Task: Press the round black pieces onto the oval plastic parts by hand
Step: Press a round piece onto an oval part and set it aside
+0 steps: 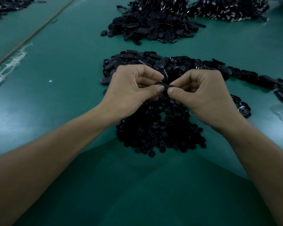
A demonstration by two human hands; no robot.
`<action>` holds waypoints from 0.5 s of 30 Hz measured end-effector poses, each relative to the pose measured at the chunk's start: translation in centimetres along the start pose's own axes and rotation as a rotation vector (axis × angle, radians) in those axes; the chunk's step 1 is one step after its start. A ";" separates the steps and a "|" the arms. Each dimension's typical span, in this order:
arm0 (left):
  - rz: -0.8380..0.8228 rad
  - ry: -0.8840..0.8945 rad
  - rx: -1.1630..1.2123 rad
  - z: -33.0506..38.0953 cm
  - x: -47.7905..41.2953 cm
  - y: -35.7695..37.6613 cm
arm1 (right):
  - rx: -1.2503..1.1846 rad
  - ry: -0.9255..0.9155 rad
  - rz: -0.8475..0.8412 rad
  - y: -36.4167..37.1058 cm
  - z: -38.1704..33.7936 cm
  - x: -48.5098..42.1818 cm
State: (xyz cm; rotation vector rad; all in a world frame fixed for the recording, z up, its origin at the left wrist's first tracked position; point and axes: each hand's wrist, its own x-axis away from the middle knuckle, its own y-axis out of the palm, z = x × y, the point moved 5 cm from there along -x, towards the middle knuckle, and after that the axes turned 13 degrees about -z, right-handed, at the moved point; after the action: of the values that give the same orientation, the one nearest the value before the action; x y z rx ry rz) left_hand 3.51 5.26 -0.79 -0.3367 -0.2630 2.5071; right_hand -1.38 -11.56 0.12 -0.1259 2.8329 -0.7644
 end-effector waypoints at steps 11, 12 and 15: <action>-0.029 0.019 0.112 -0.4 0.1 0.5 | 0.006 0.049 0.047 0.4 -0.1 -0.3; -0.033 0.030 0.097 -0.3 0.1 0.6 | 0.004 0.047 0.047 0.3 -0.1 -0.2; -0.034 0.061 0.032 -0.1 0.1 0.4 | 0.013 0.035 0.028 0.1 -0.1 -0.1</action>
State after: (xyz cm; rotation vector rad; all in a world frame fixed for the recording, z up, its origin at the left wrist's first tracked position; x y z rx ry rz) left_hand 3.23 4.99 -1.02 -0.3921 -0.2023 2.4604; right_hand -1.31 -11.41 0.20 -0.0714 2.8560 -0.7868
